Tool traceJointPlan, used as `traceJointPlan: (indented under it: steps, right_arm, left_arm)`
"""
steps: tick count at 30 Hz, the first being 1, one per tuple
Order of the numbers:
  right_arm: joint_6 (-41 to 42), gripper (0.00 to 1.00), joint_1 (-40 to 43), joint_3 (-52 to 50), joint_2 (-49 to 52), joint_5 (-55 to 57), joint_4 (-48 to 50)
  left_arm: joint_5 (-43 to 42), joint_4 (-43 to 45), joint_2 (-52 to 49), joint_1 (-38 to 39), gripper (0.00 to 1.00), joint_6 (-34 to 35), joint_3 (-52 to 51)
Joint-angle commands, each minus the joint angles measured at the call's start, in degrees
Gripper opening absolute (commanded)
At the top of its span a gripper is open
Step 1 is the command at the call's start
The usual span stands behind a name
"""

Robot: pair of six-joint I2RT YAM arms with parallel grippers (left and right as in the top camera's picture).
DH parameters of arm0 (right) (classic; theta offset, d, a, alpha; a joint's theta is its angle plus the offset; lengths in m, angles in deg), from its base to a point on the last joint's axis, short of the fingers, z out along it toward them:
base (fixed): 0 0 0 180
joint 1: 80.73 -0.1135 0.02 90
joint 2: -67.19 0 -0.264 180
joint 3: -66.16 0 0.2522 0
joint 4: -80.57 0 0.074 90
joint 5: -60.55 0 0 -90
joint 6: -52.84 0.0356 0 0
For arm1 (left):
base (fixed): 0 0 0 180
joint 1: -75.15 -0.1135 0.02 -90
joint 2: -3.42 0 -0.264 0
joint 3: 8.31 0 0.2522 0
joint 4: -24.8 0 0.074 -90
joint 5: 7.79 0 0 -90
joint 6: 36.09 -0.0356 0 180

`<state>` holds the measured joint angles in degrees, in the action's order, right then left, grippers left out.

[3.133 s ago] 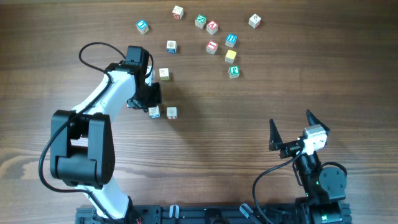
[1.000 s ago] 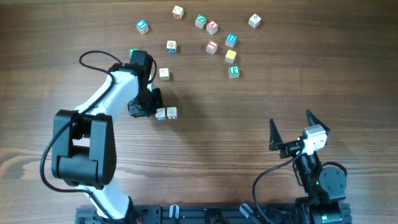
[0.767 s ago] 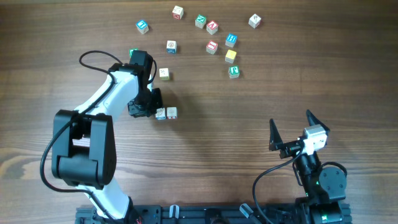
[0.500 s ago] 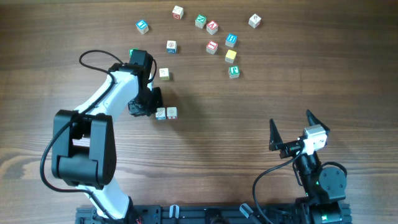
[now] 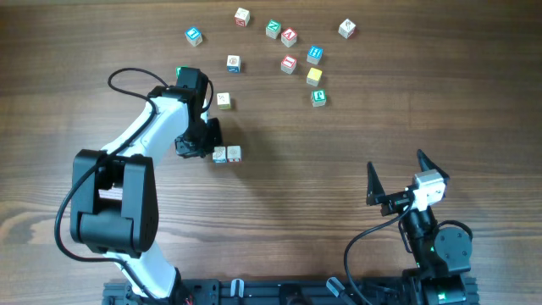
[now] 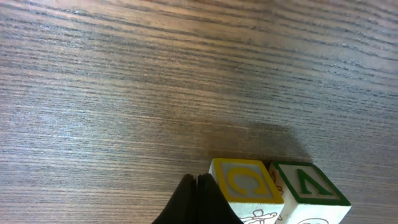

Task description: Form a horizontal line

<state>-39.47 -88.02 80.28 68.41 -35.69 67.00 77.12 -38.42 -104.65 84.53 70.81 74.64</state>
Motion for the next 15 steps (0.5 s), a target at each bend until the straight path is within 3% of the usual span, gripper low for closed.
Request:
traceJointPlan:
  steps: [1, 15]
  right_arm:
    - [-0.6, 1.00, 0.2, 0.0, -0.4, -0.7, 0.2]
    - [-0.7, 1.00, 0.2, 0.0, -0.4, -0.7, 0.2]
  left_arm:
    - [-1.0, 0.0, 0.1, 0.2, 0.04, 0.5, -0.3]
    - [-3.0, 0.5, 0.1, 0.2, 0.04, 0.5, -0.3]
